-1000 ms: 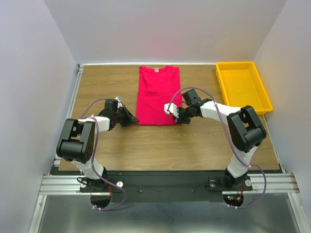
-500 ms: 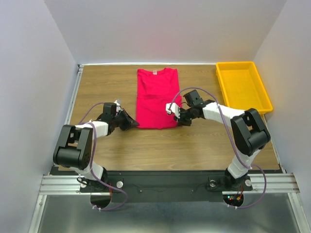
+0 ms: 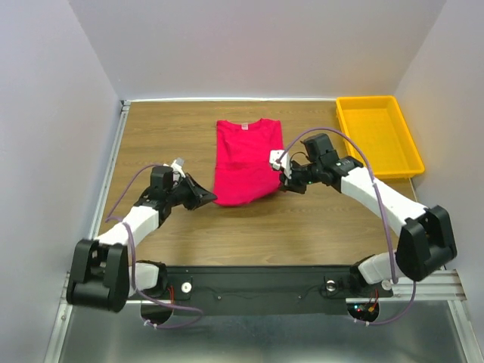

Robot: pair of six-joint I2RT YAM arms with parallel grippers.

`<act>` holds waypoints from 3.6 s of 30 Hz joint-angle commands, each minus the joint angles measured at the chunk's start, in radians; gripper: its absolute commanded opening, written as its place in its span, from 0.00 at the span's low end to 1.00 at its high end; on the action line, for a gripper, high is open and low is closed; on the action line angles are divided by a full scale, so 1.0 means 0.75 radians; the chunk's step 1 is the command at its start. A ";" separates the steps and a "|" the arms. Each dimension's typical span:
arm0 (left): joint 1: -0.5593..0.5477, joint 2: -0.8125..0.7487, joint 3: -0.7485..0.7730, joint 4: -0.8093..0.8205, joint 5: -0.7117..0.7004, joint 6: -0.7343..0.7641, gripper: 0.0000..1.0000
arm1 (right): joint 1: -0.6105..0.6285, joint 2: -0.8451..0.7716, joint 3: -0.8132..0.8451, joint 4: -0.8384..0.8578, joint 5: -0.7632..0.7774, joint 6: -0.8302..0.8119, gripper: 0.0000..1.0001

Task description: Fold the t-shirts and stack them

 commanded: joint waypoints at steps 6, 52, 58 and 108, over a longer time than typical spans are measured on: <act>-0.002 -0.419 0.044 -0.301 0.068 -0.126 0.00 | 0.016 -0.252 0.077 -0.172 -0.083 0.161 0.00; -0.002 -0.363 0.296 -0.240 0.121 -0.279 0.00 | -0.066 -0.217 0.341 -0.215 -0.024 0.196 0.01; -0.004 -0.509 0.132 -0.258 0.139 -0.326 0.00 | -0.066 -0.293 0.214 -0.281 -0.136 0.143 0.01; 0.011 0.405 0.739 -0.017 0.238 -0.163 0.00 | -0.215 0.212 0.559 -0.064 0.109 0.278 0.01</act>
